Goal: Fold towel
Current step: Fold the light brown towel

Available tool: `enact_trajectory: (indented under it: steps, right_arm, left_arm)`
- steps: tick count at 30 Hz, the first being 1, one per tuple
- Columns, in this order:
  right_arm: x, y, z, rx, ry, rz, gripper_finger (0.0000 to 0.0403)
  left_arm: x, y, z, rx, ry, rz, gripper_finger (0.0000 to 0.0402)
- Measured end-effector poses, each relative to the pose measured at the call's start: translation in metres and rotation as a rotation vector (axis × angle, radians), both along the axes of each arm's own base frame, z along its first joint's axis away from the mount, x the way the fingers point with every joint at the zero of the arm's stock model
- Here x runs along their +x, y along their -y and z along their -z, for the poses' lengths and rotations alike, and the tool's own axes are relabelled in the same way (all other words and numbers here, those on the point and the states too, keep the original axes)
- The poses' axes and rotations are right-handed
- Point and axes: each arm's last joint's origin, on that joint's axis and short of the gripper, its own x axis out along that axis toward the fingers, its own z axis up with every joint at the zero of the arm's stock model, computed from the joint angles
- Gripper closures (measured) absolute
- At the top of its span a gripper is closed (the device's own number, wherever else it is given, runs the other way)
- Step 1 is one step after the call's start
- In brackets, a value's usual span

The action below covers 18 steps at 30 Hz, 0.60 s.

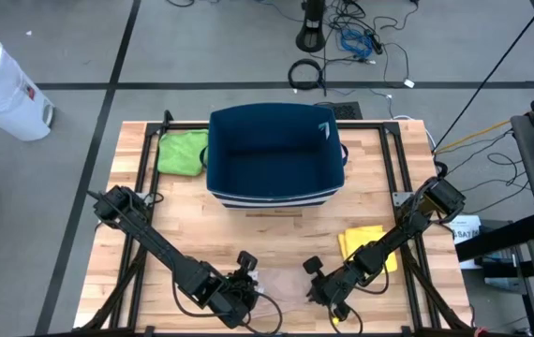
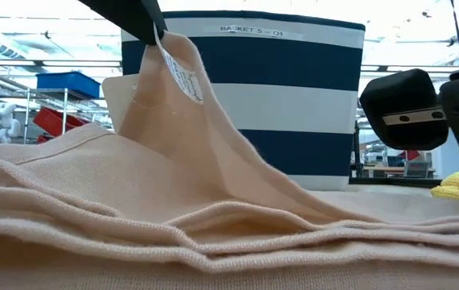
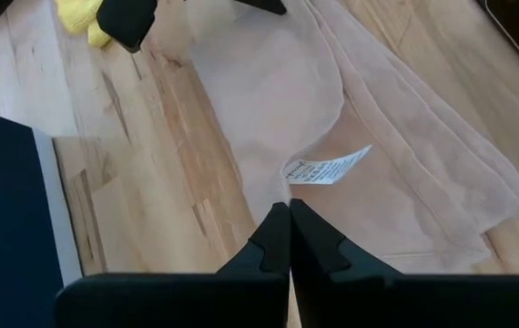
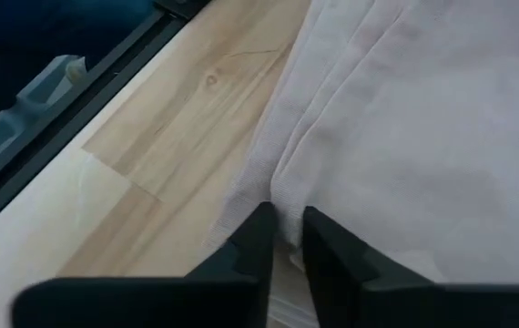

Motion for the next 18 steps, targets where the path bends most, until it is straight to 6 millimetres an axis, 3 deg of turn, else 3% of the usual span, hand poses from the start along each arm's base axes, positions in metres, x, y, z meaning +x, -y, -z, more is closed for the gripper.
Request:
enact_trajectory:
  steps: [4,11,18]
  right_arm:
    - [0.001,-0.001,-0.001,-0.002,0.018,-0.013,0.0397]
    - [0.004,-0.002,-0.010,0.020,0.091,-0.018,0.0400]
    - [-0.002,0.002,-0.036,-0.003,0.151,-0.021,0.0402]
  left_arm:
    - [0.000,0.000,0.000,0.000,0.000,-0.001,0.0401]
    - [-0.002,0.002,0.000,-0.024,-0.020,0.021,0.0401]
    - [-0.007,0.011,0.001,-0.079,-0.061,0.084,0.0401]
